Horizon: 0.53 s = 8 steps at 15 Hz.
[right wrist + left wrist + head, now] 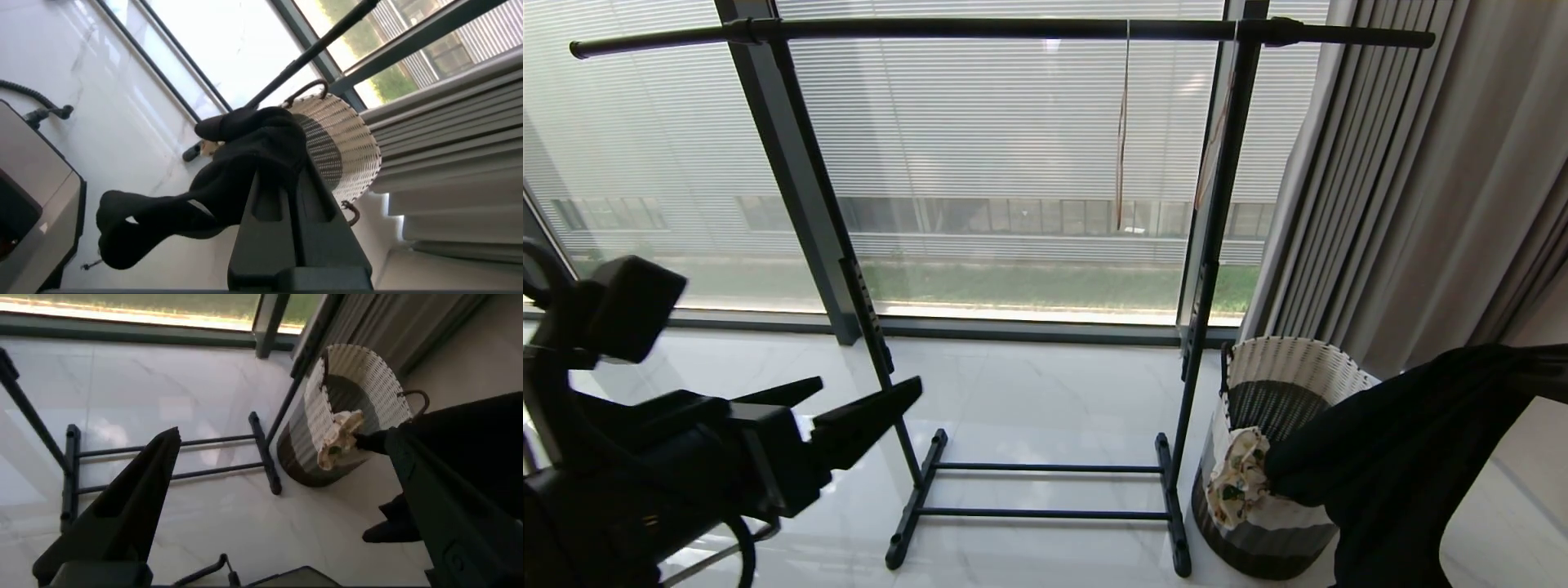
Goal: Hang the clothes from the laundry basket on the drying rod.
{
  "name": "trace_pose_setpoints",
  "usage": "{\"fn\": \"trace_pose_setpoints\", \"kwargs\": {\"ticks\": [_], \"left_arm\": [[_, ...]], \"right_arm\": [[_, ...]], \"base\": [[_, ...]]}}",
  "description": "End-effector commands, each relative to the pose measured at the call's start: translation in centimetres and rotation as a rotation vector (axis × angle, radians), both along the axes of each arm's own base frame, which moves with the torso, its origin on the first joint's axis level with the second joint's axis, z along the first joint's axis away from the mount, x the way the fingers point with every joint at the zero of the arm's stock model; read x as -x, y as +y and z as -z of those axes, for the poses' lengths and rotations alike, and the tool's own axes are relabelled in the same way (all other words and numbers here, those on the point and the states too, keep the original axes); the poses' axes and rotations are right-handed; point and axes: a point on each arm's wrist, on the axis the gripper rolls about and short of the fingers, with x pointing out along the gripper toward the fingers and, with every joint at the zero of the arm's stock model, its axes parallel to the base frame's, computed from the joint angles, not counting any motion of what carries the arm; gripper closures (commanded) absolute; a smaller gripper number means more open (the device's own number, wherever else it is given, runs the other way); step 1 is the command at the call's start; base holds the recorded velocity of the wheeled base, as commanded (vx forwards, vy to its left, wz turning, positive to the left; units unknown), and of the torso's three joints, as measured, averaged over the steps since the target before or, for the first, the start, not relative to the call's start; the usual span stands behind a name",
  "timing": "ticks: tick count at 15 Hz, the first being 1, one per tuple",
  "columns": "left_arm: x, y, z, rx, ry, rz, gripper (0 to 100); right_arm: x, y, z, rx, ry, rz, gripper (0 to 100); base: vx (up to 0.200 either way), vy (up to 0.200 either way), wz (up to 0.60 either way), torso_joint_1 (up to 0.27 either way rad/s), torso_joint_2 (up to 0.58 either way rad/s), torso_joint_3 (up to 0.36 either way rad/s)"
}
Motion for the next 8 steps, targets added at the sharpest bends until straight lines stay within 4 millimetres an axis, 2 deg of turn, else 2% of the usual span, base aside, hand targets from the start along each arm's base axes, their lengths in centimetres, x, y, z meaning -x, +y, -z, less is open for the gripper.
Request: {"fn": "trace_pose_setpoints", "kwargs": {"ticks": [1, 2, 6, 7, 8], "left_arm": [[-1.0, -8.3, 3.3, -0.104, 0.098, 0.145, 0], [-0.5, -12.0, 4.6, -0.133, 0.119, 0.216, 0], [1.6, -18.5, 6.4, -0.186, 0.136, 0.379, 0], [1.9, -19.2, 6.6, -0.186, 0.137, 0.393, 0], [3.2, -22.0, 7.2, -0.181, 0.140, 0.449, 0]], "right_arm": [[-0.1, 0.1, 0.2, 0.001, 0.009, 0.000, 100], [-0.6, 0.2, 0.5, -0.008, 0.032, 0.006, 100], [-2.2, 1.3, 0.3, -0.038, -0.011, -0.019, 100], [-2.2, 1.3, 0.4, -0.038, -0.009, -0.022, 100], [-2.1, 1.5, 0.5, -0.040, -0.004, -0.034, 100]], "base": [[0.000, 0.000, 0.00, 0.000, 0.00, 0.000], [0.000, 0.000, 0.00, 0.000, 0.00, 0.000], [0.000, 0.000, 0.00, 0.000, 0.00, 0.000], [0.000, 0.000, 0.00, 0.000, 0.00, 0.000], [0.000, 0.000, 0.00, 0.000, 0.00, 0.000]]}}
